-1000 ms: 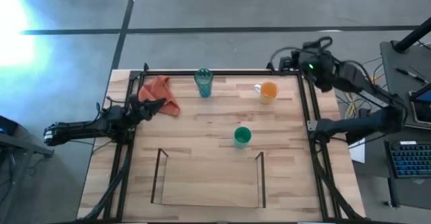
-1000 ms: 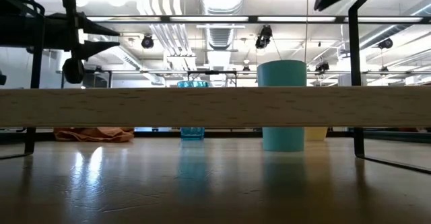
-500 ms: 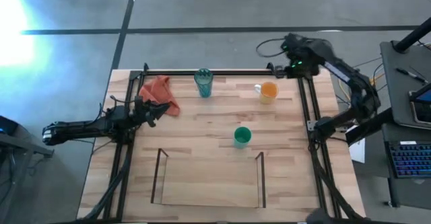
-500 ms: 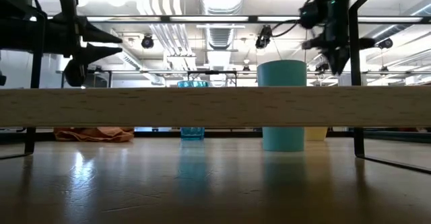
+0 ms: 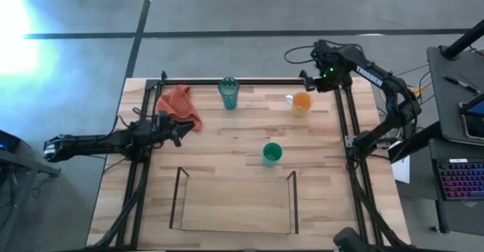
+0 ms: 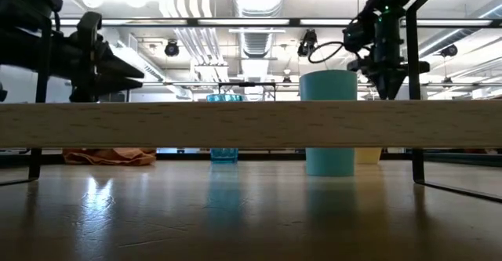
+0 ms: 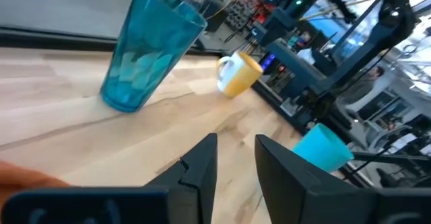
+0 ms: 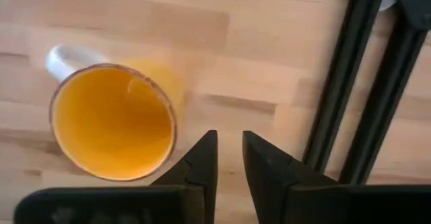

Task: Stack small to large cups/mugs on shelf
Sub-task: Put the yellow mug on the shelf

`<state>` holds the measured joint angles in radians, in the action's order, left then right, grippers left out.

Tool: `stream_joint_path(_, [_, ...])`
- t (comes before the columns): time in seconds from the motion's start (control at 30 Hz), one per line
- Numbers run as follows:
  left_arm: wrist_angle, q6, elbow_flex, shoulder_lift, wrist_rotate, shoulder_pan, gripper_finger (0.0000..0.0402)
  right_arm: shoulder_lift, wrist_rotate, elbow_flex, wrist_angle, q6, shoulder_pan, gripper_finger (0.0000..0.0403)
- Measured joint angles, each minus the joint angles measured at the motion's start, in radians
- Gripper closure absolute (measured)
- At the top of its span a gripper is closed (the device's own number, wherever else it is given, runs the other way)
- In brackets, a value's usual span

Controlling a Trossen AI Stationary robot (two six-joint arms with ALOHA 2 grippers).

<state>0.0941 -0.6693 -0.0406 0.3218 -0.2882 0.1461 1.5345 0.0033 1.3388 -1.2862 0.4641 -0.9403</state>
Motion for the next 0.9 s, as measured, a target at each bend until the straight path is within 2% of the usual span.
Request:
stream_joint_path(0.23, [-0.001, 0.009, 0.0, 0.061, -0.004, 0.036, 0.0283, -0.006, -0.023, -0.007, 0.06, 0.052, 0.029, 0.0252])
stream_joint_path(0.33, [0.0, 0.022, 0.0, 0.086, -0.004, 0.046, 0.0275, 0.014, -0.039, -0.028, 0.114, 0.086, 0.062, 0.0231])
stream_joint_path(0.7, [0.001, 0.023, -0.007, 0.095, 0.008, 0.051, 0.0273, 0.094, 0.011, -0.054, 0.131, 0.102, 0.124, 0.0232])
stream_joint_path(0.9, [0.001, 0.075, -0.007, 0.095, 0.008, 0.051, 0.0273, 0.106, 0.074, -0.138, 0.136, 0.14, 0.127, 0.0237])
